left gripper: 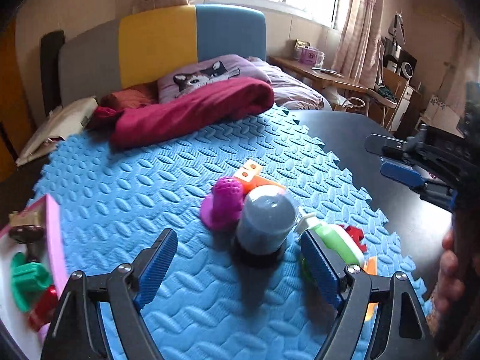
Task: Organize rigid objects
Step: 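Grasp the clear black-based cup with the left gripper while the right gripper moves to the white-green bottle, then lift the cup with the left gripper while the right gripper grasps the white-green bottle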
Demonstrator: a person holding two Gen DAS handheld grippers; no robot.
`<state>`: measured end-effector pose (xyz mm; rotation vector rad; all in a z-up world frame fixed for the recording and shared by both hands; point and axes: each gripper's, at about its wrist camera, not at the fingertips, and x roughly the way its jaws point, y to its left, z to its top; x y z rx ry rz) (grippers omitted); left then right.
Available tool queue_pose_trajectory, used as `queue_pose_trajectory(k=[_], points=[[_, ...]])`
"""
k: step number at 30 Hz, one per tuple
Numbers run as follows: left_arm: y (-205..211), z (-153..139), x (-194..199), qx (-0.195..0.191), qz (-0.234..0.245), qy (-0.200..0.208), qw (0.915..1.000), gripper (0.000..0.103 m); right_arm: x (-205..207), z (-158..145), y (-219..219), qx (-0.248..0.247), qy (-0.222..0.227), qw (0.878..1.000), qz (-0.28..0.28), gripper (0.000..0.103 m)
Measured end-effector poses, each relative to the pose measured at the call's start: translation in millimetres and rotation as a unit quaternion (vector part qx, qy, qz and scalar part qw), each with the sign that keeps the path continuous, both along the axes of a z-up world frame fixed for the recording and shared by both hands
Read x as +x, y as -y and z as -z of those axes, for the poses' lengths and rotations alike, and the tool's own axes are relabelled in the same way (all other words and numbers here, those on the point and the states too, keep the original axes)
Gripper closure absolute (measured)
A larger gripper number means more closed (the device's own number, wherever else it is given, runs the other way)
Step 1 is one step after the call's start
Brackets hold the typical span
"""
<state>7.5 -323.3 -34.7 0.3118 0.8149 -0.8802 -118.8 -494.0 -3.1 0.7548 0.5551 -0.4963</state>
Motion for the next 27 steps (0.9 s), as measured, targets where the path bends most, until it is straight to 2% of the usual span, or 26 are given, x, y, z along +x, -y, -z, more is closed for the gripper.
queue_pose_trajectory(k=[5,6,8,9,10,13,19,22,27], points=[[17,12,11,-0.004,-0.014,-0.025,0.9996,0.021,1,2,1,0.008,0.002,1.0,-0.002,0.046],[21,15,13,-0.002,-0.014,-0.028,0.9995,0.025,1,2,1,0.009,0.002,1.0,-0.001,0.046],[28,24,19,0.0,-0.005,-0.047,0.9989,0.043,1,3,2,0.011,0.0,1.0,-0.001,0.046],[28,28,20,0.0,0.0,-0.058,0.9983,0.055,2,4,2,0.012,-0.002,1.0,-0.003,0.046],[26,30,21,0.0,-0.003,-0.058,0.9983,0.058,3,5,2,0.013,-0.006,1.0,-0.005,0.046],[10,27,18,-0.021,-0.002,-0.06,0.998,0.058,8,7,-1,0.013,-0.013,1.0,-0.018,0.046],[-26,19,7,-0.016,-0.012,-0.036,0.9991,0.058,25,11,-16,0.01,-0.033,0.996,-0.08,0.046],[-43,16,6,-0.025,-0.021,-0.046,0.9984,0.058,33,15,-24,0.006,-0.05,0.993,-0.106,0.046],[-65,8,-5,-0.031,-0.021,-0.035,0.9987,0.058,39,21,-32,0.01,-0.064,0.989,-0.131,0.046]])
